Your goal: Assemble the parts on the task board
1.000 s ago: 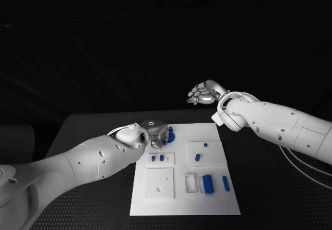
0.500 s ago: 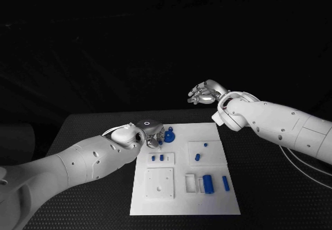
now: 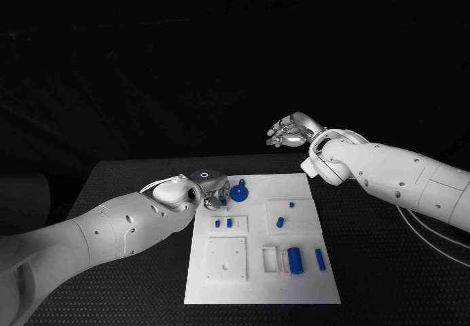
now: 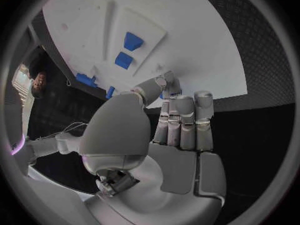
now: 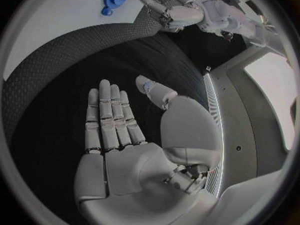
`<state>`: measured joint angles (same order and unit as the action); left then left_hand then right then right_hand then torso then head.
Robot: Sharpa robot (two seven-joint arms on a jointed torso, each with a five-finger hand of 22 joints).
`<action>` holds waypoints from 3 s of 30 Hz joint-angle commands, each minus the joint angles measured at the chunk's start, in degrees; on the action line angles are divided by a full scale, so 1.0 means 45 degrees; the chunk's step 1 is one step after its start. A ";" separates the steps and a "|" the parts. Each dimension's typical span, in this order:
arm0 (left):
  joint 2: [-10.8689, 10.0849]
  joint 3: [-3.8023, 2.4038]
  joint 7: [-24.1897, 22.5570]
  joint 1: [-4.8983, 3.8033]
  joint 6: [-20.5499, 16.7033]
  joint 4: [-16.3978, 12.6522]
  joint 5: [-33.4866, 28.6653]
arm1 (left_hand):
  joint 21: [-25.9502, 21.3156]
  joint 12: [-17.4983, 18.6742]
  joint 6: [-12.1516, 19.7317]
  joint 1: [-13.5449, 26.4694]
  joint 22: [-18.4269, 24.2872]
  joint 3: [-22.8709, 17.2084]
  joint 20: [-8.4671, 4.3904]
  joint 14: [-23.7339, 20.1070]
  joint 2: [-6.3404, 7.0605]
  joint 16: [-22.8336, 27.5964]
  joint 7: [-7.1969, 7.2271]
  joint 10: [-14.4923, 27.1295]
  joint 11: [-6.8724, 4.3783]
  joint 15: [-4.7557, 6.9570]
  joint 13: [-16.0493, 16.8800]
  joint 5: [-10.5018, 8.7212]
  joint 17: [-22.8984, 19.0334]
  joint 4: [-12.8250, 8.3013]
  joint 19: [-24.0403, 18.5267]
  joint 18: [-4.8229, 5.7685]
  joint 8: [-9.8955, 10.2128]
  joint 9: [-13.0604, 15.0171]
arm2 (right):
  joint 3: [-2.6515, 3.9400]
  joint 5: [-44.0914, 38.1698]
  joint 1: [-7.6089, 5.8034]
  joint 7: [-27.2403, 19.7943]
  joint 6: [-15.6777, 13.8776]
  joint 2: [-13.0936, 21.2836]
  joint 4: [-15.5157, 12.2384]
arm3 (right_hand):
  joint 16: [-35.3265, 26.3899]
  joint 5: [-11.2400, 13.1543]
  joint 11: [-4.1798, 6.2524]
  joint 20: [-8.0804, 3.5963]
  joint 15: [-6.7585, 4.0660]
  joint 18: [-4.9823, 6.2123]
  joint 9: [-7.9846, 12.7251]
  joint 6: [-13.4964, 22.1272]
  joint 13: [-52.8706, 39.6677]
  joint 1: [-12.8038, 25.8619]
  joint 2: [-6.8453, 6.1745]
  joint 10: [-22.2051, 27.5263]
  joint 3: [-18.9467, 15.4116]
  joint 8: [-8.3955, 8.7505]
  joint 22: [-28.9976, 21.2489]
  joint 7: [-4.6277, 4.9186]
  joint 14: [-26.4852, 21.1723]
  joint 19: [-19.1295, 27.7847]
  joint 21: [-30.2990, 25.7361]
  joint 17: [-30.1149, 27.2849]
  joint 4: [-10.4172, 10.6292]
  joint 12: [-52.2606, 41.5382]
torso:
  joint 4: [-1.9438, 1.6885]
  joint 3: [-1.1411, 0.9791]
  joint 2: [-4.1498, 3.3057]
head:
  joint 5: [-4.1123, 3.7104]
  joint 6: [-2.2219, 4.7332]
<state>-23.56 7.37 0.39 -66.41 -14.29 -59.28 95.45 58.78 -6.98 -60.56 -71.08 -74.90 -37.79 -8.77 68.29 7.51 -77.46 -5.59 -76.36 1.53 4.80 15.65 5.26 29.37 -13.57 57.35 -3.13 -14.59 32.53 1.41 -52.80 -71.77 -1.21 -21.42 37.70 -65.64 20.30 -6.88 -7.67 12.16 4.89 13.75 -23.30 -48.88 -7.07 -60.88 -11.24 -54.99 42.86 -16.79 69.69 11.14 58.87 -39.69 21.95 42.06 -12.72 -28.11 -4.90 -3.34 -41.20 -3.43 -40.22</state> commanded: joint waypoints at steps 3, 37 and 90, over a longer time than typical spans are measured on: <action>-0.0041 -0.0004 0.0022 0.0010 0.0030 -0.0157 -0.0056 | -0.0020 0.0032 0.0005 0.0075 -0.0064 0.0023 -0.0278 0.0024 -0.0020 0.0039 -0.0085 0.0005 0.0071 -0.0053 0.0025 -0.0017 -0.0014 0.0081 0.0008 -0.0838 -0.0015 0.0012 | 0.0007 -0.0011 0.0005 -0.0144 0.0141 -0.0008 -0.0008 | -0.0060 -0.0008 0.0013 0.0087 0.0045 0.0126 0.0023 0.0010 0.0020 0.0037 0.0093 -0.0113 -0.0086 -0.0084 0.0016 -0.0035 0.0022 -0.0047 -0.0073 0.0013 0.0004 0.0060 | 0.0006 -0.0014 0.0000 | 0.0019 0.0003; -0.0283 0.0007 0.0116 0.0061 0.0253 -0.0632 -0.0084 | -0.0030 0.0054 -0.0001 0.0032 -0.0062 -0.0003 -0.0283 0.0024 -0.0034 0.0046 -0.0080 -0.0005 0.0067 -0.0048 0.0046 0.0004 -0.0017 0.0076 0.0010 -0.0841 -0.0016 0.0012 | 0.0007 -0.0011 0.0005 -0.0144 0.0145 0.0009 -0.0009 | -0.0076 -0.0009 0.0013 0.0097 0.0045 0.0137 0.0036 0.0007 0.0047 0.0027 0.0104 -0.0121 -0.0092 -0.0090 0.0031 -0.0036 0.0027 -0.0047 -0.0085 0.0027 -0.0002 0.0059 | 0.0013 -0.0014 -0.0002 | 0.0058 -0.0059; -0.0350 0.0018 0.0196 0.0106 0.0552 -0.0802 -0.0221 | -0.0057 0.0131 0.0058 -0.0047 -0.0060 -0.0022 -0.0279 0.0001 0.0001 0.0065 -0.0100 0.0032 0.0085 -0.0063 0.0079 0.0017 -0.0024 -0.0003 -0.0007 -0.0834 0.0022 -0.0005 | 0.0007 -0.0016 0.0005 -0.0140 0.0145 0.0014 -0.0002 | -0.0102 -0.0003 0.0014 0.0114 0.0046 0.0153 0.0056 -0.0002 0.0089 0.0020 0.0112 -0.0132 -0.0102 -0.0101 0.0056 -0.0039 0.0035 -0.0047 -0.0106 0.0048 -0.0007 0.0058 | 0.0011 -0.0018 -0.0007 | 0.0064 -0.0130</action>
<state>-25.18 7.45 1.20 -66.00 -12.75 -62.69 94.82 58.77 -6.46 -60.22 -71.15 -74.93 -37.78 -8.47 68.27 7.58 -77.47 -5.65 -76.34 1.52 4.78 15.96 5.26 29.35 -13.59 57.23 -3.38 -14.59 32.46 1.41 -52.79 -71.76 -1.27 -21.35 37.74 -65.59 20.07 -6.88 -7.47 12.36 4.89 13.76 -23.12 -48.88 -6.73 -60.88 -11.23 -55.20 42.86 -17.02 69.87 11.14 58.87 -39.91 21.73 42.18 -12.72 -28.11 -4.84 -3.41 -41.22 -3.09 -40.76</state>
